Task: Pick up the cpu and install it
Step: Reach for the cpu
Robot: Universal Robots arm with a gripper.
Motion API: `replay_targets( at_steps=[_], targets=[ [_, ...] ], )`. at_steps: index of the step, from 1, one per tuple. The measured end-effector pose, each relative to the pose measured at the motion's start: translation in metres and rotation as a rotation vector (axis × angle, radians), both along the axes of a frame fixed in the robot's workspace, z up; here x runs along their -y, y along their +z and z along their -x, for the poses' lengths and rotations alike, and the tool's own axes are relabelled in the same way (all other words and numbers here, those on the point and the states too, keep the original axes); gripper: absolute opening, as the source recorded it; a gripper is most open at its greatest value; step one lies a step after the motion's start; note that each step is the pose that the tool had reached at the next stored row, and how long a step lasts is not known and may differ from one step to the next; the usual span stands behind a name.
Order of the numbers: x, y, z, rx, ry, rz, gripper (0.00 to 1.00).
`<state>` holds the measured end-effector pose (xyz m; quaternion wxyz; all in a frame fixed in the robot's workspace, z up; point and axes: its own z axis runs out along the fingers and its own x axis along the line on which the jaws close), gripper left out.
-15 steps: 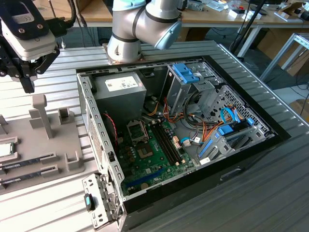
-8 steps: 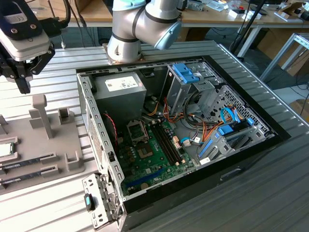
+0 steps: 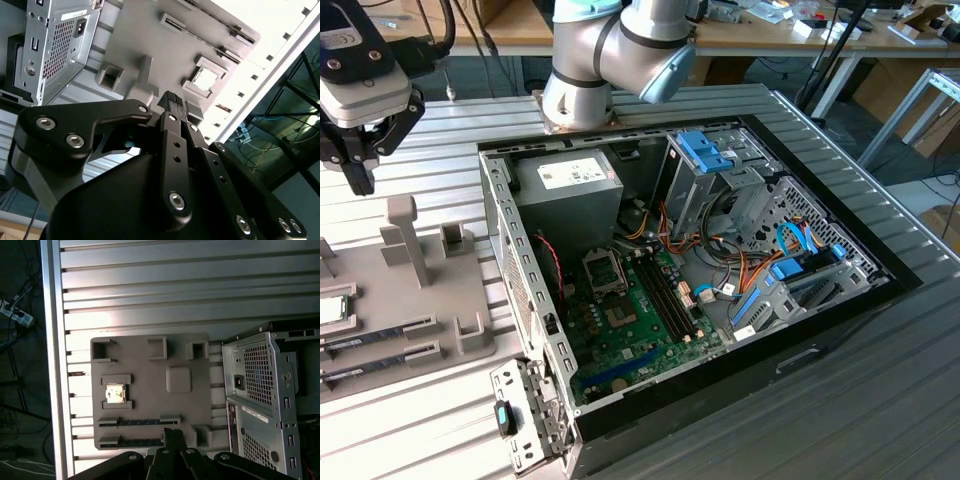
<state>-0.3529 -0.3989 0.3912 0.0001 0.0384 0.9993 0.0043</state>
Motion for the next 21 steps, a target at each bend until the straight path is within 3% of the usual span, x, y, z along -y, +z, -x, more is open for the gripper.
replay_targets(
  at_steps=[21],
  targets=[
    [0.0000,-0.0002,0.0196,0.0001,0.000,0.0000,0.11]
  ],
)
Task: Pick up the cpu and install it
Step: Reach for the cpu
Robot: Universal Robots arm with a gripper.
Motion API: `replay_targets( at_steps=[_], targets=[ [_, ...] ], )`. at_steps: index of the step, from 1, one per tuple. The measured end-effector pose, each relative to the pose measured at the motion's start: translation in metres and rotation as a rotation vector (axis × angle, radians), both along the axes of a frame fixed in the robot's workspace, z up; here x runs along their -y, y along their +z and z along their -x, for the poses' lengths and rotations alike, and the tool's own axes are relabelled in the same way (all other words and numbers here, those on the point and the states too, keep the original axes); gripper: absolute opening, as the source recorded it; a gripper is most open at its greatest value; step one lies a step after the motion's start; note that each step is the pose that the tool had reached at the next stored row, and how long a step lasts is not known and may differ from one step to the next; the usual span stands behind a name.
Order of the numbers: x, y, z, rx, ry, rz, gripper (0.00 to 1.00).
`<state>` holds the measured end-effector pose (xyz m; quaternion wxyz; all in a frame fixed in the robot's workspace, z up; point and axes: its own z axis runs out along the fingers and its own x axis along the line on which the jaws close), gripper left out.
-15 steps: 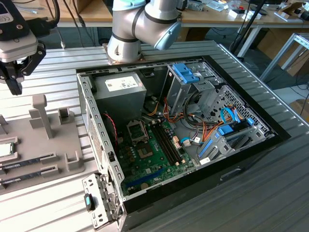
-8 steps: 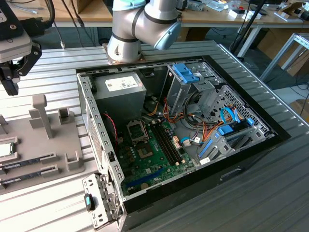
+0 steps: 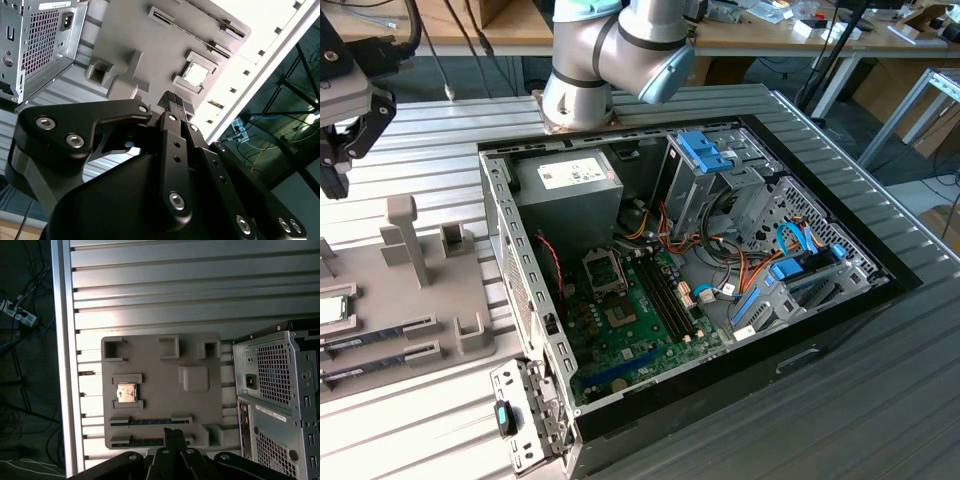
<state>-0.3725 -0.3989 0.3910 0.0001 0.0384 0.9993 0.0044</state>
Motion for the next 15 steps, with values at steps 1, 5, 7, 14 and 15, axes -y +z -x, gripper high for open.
replay_targets(
  at_steps=[1,5,7,14,15],
  targets=[
    [0.0000,0.0000,0.0006,0.0000,0.000,0.0000,0.11],
    [0.0000,0.0000,0.0041,0.0000,0.000,0.0000,0.11],
    [0.0000,0.0000,0.0070,0.0000,0.000,0.0000,0.11],
    [0.0000,-0.0001,0.0131,0.0000,0.000,0.0000,0.11],
    [0.0000,-0.0001,0.0141,0.0000,0.000,0.0000,0.11]
  ],
)
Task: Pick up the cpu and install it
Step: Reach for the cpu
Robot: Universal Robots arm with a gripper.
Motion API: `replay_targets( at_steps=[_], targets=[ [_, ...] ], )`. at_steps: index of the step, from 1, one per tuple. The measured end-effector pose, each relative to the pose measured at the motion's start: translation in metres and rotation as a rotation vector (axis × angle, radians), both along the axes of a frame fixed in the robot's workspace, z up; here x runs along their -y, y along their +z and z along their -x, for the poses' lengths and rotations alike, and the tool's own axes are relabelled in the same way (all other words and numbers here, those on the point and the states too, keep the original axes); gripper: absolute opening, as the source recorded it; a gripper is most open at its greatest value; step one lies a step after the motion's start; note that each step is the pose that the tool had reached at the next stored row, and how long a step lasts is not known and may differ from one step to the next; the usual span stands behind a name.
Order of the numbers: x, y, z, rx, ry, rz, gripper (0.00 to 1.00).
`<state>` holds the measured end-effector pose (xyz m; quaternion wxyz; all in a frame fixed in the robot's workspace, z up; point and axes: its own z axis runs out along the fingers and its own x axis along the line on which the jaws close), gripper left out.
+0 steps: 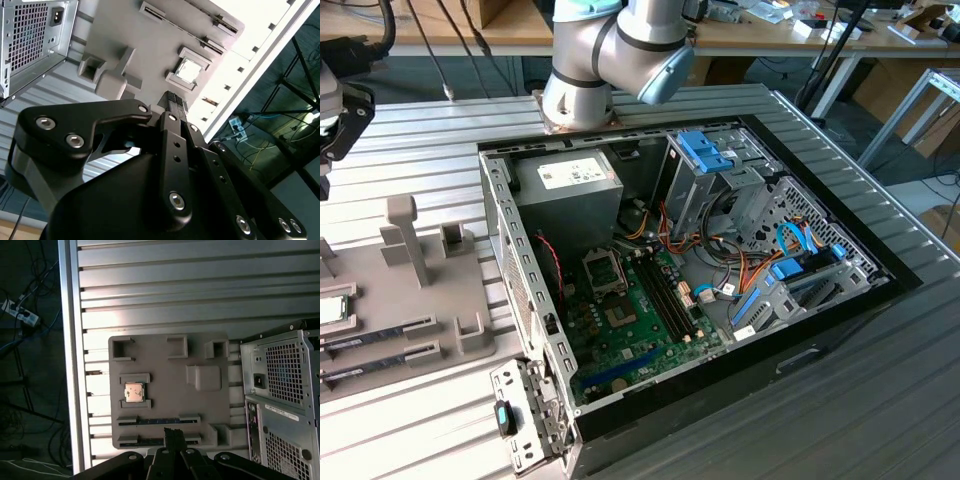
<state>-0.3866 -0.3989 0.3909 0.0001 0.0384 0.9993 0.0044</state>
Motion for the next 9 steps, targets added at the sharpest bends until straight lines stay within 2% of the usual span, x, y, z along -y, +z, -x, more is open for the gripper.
replay_targets(
  at_steps=[1,3,9],
  targets=[
    [0.0000,0.0000,0.0007,0.0000,0.000,0.0000,0.11],
    [0.0000,-0.0001,0.0133,0.0000,0.000,0.0000,0.11],
    [0.0000,-0.0002,0.0204,0.0000,0.000,0.0000,0.11]
  ],
)
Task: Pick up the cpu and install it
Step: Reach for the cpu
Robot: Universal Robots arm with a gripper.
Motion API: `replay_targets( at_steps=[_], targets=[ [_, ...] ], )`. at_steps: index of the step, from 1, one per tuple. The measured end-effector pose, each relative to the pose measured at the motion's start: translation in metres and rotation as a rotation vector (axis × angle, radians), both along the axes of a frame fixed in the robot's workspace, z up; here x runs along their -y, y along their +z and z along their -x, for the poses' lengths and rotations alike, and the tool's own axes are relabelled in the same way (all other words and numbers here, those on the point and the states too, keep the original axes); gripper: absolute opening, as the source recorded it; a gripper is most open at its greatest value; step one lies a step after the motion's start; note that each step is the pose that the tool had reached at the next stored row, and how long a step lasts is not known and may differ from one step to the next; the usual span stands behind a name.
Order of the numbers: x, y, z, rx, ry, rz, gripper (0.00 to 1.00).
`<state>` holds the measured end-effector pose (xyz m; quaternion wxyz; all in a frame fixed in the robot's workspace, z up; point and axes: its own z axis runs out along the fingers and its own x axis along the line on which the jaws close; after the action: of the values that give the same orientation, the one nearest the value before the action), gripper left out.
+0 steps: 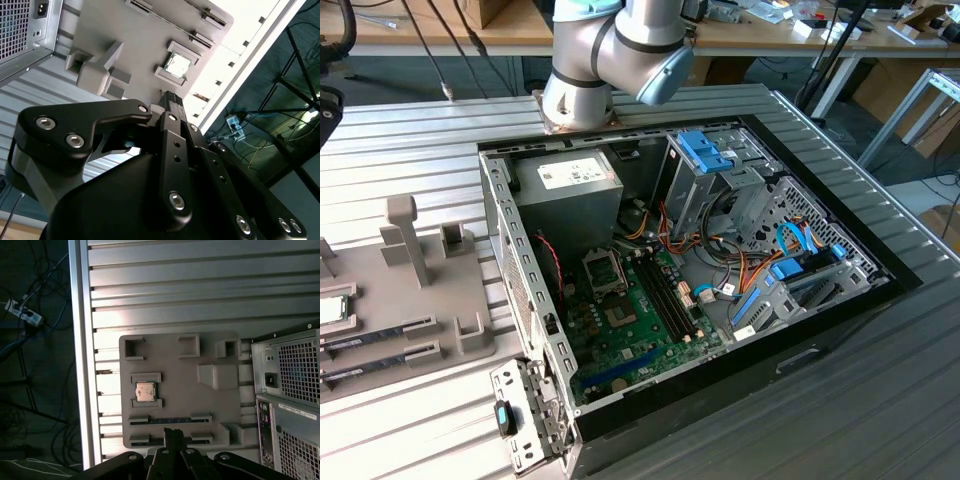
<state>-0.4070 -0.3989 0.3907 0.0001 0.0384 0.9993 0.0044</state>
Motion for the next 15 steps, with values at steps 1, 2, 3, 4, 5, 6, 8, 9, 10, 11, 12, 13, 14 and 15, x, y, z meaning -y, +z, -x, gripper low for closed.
replay_targets(
  at_steps=[1,2,3,4,5,6,8,9,10,11,12,13,14,15],
  targets=[
    [0.0000,0.0000,0.0019,0.0000,0.000,0.0000,0.11],
    [0.0000,0.0000,0.0030,0.0000,0.000,0.0000,0.11],
    [0.0000,0.0000,0.0038,0.0000,0.000,0.0000,0.11],
    [0.0000,0.0000,0.0049,0.0000,0.000,0.0000,0.11],
    [0.0000,0.0000,0.0056,0.0000,0.000,0.0000,0.11],
    [0.0000,0.0000,0.0065,0.0000,0.000,0.0000,0.11],
    [0.0000,-0.0001,0.0091,0.0000,0.000,0.0000,0.11],
    [0.0000,-0.0001,0.0101,0.0000,0.000,0.0000,0.11],
    [0.0000,-0.0001,0.0108,0.0001,0.000,0.0000,0.11],
    [0.0000,-0.0001,0.0119,0.0000,0.000,-0.0001,0.11],
    [0.0000,-0.0001,0.0128,0.0000,0.000,0.0000,0.11],
    [0.0000,-0.0001,0.0143,0.0000,0.000,0.0000,0.11],
    [0.0000,-0.0001,0.0157,-0.0001,0.000,0.0000,0.11],
    [0.0000,-0.0001,0.0175,0.0000,0.000,0.0000,0.11]
  ],
)
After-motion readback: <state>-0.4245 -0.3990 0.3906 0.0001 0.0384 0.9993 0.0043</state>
